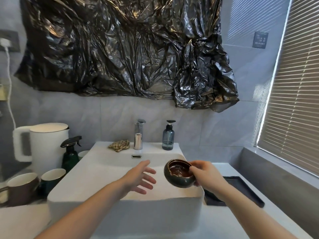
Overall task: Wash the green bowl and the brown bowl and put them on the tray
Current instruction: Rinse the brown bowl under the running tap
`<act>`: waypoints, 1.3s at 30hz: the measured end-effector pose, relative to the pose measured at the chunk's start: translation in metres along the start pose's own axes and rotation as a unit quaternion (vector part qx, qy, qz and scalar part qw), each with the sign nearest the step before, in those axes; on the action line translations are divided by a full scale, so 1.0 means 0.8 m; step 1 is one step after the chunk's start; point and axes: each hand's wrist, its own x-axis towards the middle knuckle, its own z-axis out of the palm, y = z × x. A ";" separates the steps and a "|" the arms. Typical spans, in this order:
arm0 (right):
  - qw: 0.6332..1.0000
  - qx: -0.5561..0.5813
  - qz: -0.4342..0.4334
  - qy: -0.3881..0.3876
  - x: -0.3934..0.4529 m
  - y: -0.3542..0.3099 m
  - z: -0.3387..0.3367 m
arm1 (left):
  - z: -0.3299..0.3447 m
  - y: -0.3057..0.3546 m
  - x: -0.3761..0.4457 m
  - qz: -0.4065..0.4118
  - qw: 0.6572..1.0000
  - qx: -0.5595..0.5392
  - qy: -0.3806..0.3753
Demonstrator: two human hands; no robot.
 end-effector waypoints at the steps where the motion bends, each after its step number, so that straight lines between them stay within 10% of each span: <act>1: 1.000 -0.002 -0.001 -0.010 0.011 -0.008 0.014 | -0.006 0.004 0.001 0.002 1.000 -0.010 -0.001; 21: 0.998 0.012 0.010 -0.066 0.179 -0.042 0.169 | -0.112 -0.010 0.144 0.084 0.994 -0.008 0.069; 39: 0.961 -0.065 -0.234 0.131 0.269 -0.128 0.170 | -0.123 -0.038 0.159 0.101 0.975 0.102 0.170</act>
